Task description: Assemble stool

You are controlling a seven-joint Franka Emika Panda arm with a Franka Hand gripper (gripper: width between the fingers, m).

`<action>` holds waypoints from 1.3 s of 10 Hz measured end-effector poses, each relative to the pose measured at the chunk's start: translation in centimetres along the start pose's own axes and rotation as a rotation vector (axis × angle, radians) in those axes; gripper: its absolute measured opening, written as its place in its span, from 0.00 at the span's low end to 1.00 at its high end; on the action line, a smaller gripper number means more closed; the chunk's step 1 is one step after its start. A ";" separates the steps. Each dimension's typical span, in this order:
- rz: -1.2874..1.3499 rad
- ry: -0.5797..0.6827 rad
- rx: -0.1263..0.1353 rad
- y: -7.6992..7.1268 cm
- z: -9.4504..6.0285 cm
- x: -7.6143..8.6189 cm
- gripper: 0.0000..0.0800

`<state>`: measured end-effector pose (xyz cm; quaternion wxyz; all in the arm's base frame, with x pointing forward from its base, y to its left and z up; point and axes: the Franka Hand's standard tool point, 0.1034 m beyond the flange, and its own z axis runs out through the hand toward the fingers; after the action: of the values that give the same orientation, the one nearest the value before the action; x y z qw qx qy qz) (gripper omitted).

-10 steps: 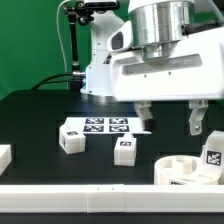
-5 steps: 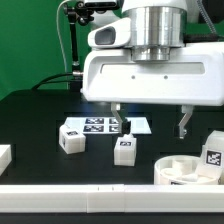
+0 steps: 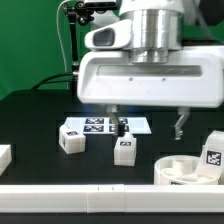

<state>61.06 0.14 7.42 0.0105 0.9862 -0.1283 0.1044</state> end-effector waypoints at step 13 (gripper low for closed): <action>0.025 -0.503 -0.013 3.4 2.0 -5.2 0.81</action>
Offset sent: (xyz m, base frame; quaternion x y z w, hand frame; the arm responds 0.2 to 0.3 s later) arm -0.0041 -0.0067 -0.0099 0.0250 -0.0244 -0.0218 0.9992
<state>55.73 -1.91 4.33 -0.0169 0.9794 -0.1397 -0.1450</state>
